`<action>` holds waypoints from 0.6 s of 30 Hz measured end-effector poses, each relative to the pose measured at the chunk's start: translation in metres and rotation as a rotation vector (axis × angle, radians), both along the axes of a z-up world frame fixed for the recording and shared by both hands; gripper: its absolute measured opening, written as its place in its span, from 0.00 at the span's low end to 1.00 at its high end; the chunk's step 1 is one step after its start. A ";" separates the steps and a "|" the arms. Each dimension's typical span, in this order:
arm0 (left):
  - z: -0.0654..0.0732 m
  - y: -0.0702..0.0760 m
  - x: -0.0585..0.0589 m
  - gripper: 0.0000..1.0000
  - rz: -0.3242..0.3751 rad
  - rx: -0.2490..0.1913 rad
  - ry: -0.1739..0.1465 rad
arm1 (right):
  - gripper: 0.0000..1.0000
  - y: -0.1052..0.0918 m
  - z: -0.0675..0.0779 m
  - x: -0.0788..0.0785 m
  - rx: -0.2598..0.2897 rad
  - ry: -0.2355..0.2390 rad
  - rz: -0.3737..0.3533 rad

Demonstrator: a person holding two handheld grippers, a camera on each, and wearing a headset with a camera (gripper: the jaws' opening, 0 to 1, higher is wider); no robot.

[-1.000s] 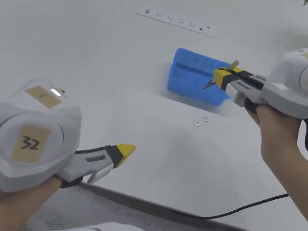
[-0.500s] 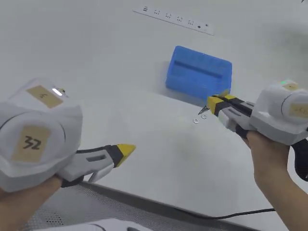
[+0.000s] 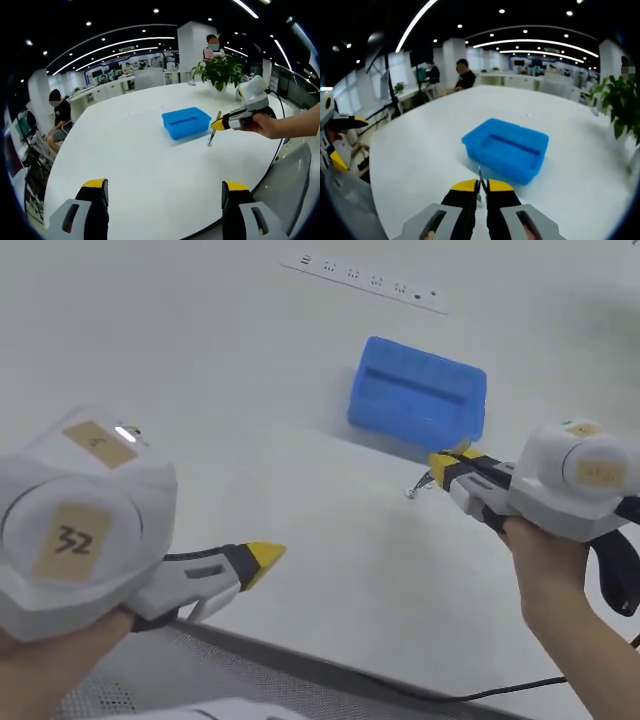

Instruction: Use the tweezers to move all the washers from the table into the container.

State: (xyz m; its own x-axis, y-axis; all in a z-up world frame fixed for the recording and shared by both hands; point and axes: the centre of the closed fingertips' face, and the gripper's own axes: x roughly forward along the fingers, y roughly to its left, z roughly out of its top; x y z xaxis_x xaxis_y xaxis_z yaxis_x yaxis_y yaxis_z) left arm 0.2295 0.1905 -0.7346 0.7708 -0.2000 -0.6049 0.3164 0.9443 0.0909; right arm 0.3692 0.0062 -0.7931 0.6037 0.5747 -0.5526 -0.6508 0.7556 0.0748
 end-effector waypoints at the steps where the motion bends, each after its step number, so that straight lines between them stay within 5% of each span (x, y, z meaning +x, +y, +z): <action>1: 0.000 0.000 0.000 0.96 0.001 0.001 0.002 | 0.03 0.000 -0.001 0.000 -0.001 0.000 0.000; 9: -0.002 0.000 0.000 0.96 -0.002 0.000 0.005 | 0.02 0.001 -0.004 -0.004 -0.001 -0.035 0.013; 18: -0.004 -0.002 0.001 0.96 -0.010 -0.001 0.003 | 0.01 -0.004 -0.004 -0.006 -0.002 -0.024 -0.002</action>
State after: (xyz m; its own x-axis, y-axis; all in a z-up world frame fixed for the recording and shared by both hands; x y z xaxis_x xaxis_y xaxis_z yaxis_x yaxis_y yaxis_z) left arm 0.2304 0.1890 -0.7384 0.7666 -0.2083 -0.6073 0.3260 0.9412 0.0887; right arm 0.3637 0.0021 -0.7974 0.6176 0.5728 -0.5391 -0.6510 0.7568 0.0584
